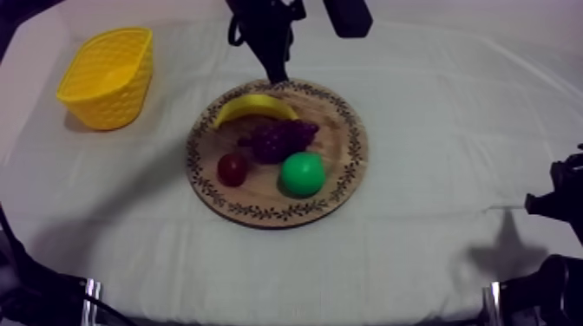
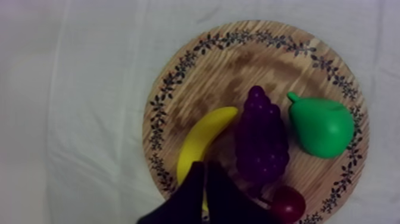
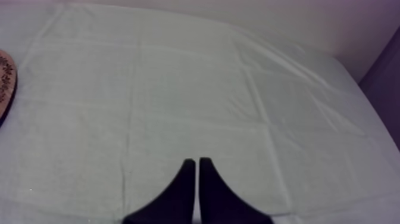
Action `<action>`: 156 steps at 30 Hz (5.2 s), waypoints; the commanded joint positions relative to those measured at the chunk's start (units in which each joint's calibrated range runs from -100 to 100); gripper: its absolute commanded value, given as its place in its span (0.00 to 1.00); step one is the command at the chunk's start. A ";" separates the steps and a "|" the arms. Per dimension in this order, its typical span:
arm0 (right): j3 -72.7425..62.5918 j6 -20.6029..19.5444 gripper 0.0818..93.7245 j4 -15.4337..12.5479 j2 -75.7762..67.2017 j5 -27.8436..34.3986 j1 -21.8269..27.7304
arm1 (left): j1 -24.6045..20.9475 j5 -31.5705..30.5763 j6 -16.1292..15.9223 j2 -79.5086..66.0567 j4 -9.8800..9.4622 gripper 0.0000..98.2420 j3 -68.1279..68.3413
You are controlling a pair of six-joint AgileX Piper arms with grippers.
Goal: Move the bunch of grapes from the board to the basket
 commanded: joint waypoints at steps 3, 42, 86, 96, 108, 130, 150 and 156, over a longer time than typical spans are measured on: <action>-0.05 0.00 0.00 -0.01 0.01 0.04 0.01 | -0.16 0.15 0.33 1.71 -0.06 0.16 0.95; -0.05 0.00 0.00 -0.01 0.01 0.04 0.01 | 1.02 3.33 2.45 4.78 1.53 0.78 8.99; -0.05 0.00 0.00 -0.01 0.01 0.04 0.01 | -0.16 1.05 4.56 21.15 4.00 0.45 1.83; -0.05 0.00 0.00 -0.01 0.01 0.04 0.01 | 0.13 1.21 5.06 15.43 3.90 0.44 4.45; -0.05 0.00 0.00 -0.01 0.01 0.04 0.01 | 1.38 7.68 6.09 3.54 3.43 0.43 0.37; -0.05 0.00 0.00 -0.01 0.01 0.04 0.01 | -5.98 11.90 8.06 -0.94 2.95 0.44 -4.75; -0.05 0.00 0.00 -0.01 0.01 0.04 0.01 | -28.32 11.93 9.23 -3.79 1.47 0.39 -3.27; -0.05 0.00 0.00 -0.01 0.01 0.04 0.01 | -33.14 12.60 9.48 -4.91 0.84 0.39 -2.26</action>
